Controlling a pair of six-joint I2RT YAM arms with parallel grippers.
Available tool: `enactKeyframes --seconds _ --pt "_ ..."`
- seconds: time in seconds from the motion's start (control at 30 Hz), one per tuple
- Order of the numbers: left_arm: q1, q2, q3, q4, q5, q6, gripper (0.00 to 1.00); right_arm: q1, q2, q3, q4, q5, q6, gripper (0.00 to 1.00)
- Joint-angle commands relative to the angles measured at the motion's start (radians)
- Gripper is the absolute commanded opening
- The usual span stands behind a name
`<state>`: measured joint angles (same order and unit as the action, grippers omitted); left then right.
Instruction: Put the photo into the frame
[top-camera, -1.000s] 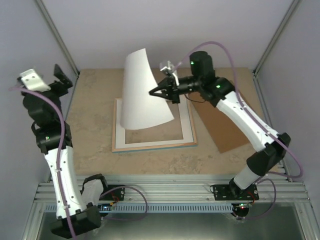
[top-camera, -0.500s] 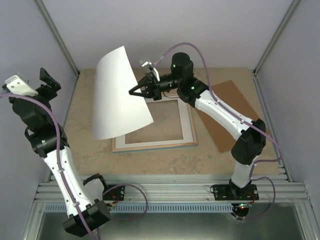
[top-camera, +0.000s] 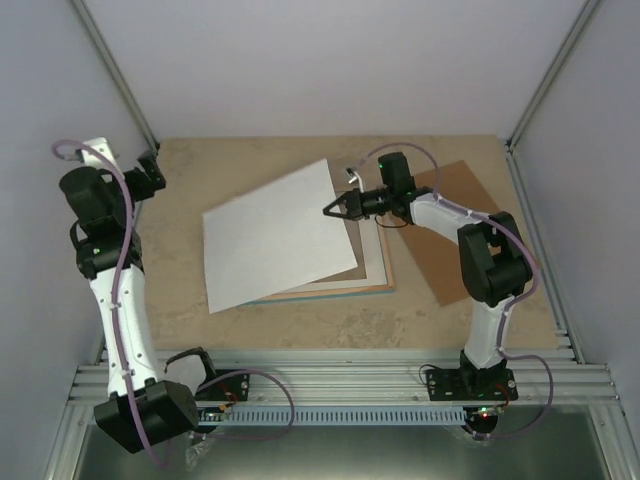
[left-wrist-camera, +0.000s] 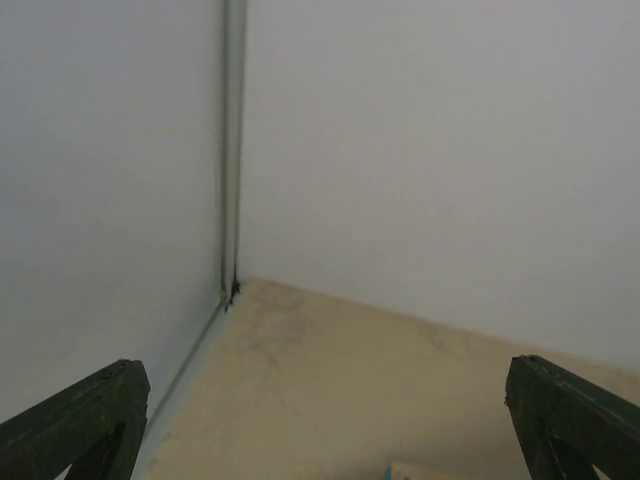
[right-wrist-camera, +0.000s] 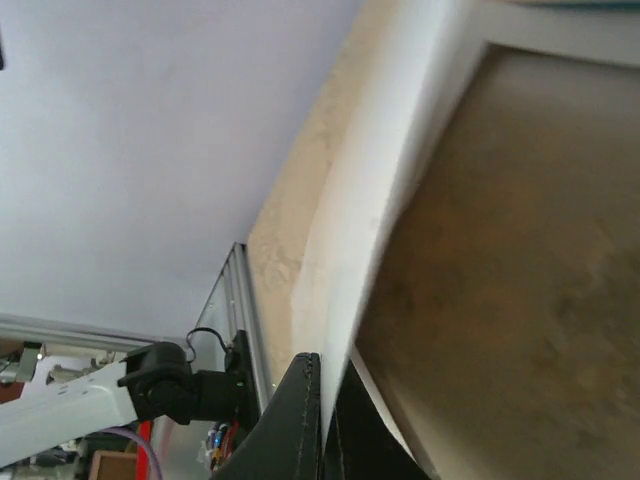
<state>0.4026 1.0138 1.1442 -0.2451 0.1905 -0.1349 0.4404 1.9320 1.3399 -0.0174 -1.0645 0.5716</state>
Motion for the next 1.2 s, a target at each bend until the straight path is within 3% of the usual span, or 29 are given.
enactKeyframes --seconds 0.0,0.23,0.77,1.17 --pt "-0.042 0.025 -0.045 -0.067 0.035 0.106 0.99 -0.035 0.043 -0.01 -0.106 0.033 -0.08 0.01" --pt "-0.144 0.055 -0.134 -0.067 0.018 0.212 0.99 -0.112 0.072 -0.006 -0.221 0.06 -0.16 0.0" --pt "-0.199 0.157 -0.172 -0.043 -0.001 0.268 0.99 -0.228 0.066 -0.121 -0.136 0.073 -0.165 0.01" --pt "-0.224 0.199 -0.169 -0.036 -0.014 0.283 0.99 -0.221 0.063 -0.231 -0.028 0.115 -0.059 0.01"
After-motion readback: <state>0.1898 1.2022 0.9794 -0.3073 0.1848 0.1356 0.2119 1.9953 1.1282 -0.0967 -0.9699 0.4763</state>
